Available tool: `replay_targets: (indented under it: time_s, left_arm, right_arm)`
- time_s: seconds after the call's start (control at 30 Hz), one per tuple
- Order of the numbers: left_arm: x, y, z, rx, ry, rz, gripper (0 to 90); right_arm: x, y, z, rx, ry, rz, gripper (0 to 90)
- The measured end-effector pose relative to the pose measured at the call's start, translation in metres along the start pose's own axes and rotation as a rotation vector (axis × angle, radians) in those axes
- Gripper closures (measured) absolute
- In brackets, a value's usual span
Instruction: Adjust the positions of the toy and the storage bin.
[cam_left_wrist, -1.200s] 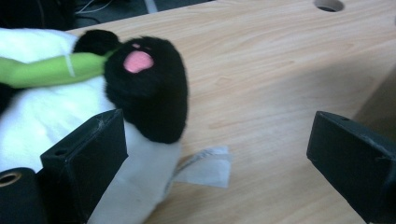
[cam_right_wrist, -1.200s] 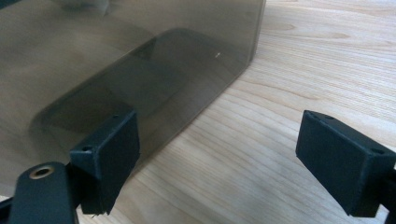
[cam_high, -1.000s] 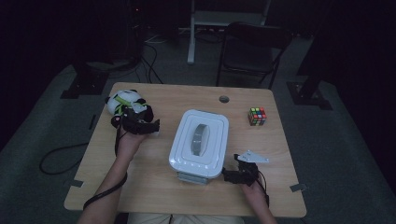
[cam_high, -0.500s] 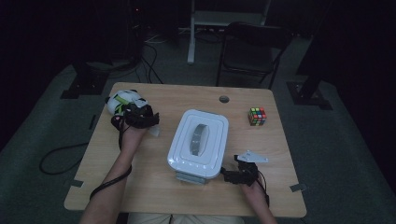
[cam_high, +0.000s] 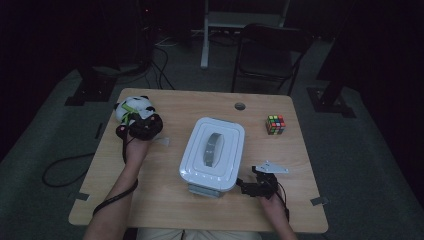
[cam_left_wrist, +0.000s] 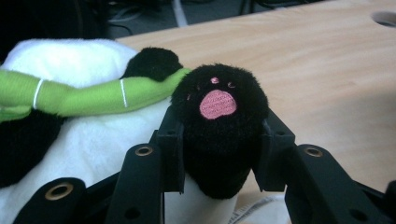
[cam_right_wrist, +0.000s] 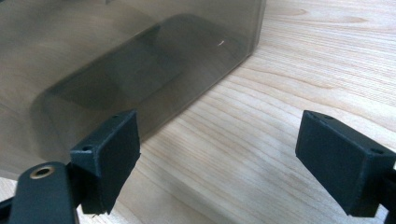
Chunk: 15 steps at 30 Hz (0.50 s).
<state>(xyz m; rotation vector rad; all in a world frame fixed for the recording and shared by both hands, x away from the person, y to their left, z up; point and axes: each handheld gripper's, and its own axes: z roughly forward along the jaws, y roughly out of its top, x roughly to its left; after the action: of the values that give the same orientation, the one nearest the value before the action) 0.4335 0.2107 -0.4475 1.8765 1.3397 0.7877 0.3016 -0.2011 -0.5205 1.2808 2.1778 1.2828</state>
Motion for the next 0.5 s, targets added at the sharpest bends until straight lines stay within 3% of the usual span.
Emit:
replay_targets:
  time_s: [0.5]
  left_arm:
    - [-0.003, -0.034, -0.054, 0.038, -0.172, 0.149, 64.3]
  right_arm:
    - [-0.005, 0.000, -0.004, 0.006, -0.021, 0.022, 14.0]
